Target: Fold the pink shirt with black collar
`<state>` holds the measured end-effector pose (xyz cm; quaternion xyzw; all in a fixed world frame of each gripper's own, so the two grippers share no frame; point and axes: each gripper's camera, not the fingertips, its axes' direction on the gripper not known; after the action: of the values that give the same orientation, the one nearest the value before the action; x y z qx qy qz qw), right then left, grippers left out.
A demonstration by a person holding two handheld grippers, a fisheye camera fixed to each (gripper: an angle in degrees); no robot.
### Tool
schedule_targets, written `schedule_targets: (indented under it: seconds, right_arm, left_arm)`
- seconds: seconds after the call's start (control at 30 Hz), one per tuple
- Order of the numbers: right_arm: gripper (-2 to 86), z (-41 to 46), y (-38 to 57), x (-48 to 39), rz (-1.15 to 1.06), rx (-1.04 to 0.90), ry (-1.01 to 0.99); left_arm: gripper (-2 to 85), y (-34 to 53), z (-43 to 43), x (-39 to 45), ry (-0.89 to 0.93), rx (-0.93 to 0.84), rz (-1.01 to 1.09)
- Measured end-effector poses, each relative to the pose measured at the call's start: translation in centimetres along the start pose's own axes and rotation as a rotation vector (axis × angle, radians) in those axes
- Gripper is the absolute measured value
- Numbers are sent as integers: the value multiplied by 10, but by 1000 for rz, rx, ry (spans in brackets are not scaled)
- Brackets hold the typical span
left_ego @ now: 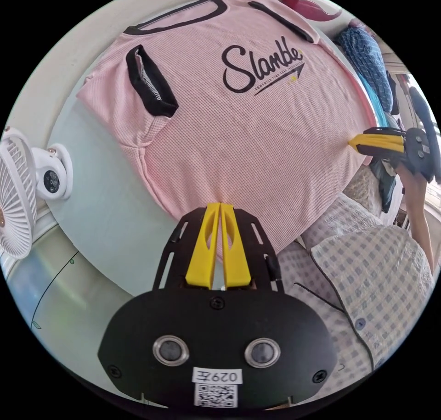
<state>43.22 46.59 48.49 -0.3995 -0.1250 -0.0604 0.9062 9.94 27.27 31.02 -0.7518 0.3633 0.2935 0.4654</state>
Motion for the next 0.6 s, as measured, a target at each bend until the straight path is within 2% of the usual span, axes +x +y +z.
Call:
schedule_targets:
  seconds: [0.2, 0.33, 0.43, 0.5, 0.6]
  right_arm:
    - [-5, -19, 55, 108, 155, 164, -271]
    - [-5, -18, 107, 206, 391, 237, -468]
    - [-4, -29, 143, 257, 623, 259, -433]
    - [-3, -53, 146, 264, 603, 310, -383]
    - [-1, -98, 112, 255, 430, 387, -366]
  left_arm:
    - [-10, 9, -6, -13, 55, 71, -93]
    - [-10, 10, -12, -14, 40, 81, -117]
    - [-10, 8, -16, -14, 27, 68, -119]
    - [-10, 6, -19, -13, -2, 33, -105]
    - [-9, 3, -47, -13, -144, 127, -115]
